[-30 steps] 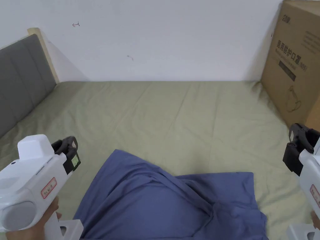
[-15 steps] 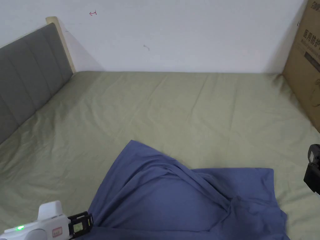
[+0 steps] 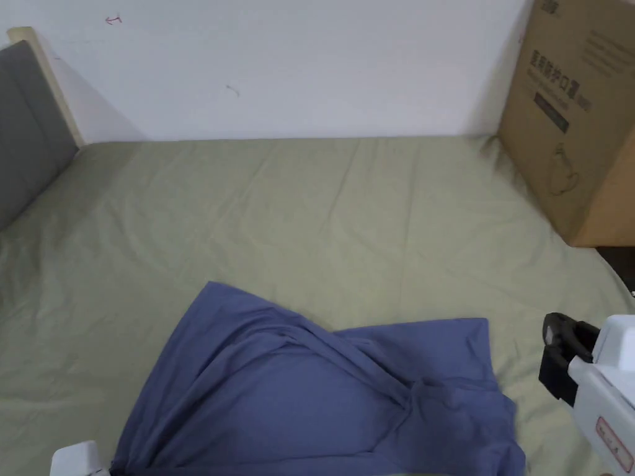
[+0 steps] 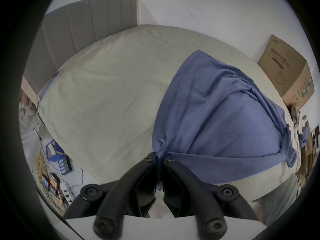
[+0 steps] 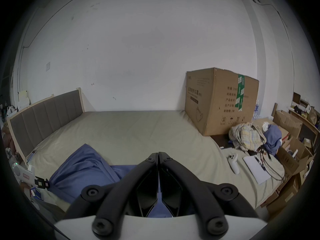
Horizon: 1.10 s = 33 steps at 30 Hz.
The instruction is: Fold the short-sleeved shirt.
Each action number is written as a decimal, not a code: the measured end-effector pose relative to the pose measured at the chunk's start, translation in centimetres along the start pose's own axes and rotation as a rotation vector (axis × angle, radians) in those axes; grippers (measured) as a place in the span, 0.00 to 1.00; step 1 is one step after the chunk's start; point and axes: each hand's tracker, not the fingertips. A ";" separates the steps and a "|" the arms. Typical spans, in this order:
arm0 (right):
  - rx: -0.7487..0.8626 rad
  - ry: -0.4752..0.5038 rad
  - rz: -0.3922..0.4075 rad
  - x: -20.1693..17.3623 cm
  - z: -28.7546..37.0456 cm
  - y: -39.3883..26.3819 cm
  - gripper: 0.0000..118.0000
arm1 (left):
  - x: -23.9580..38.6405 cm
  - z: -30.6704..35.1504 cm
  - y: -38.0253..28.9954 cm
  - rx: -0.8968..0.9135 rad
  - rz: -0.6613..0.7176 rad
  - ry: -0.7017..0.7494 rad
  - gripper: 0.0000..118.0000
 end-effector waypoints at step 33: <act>-0.352 0.023 -0.043 1.6 -3.4 -9.0 0.01 | -0.5 3.6 3.0 0.087 0.065 -0.074 0.04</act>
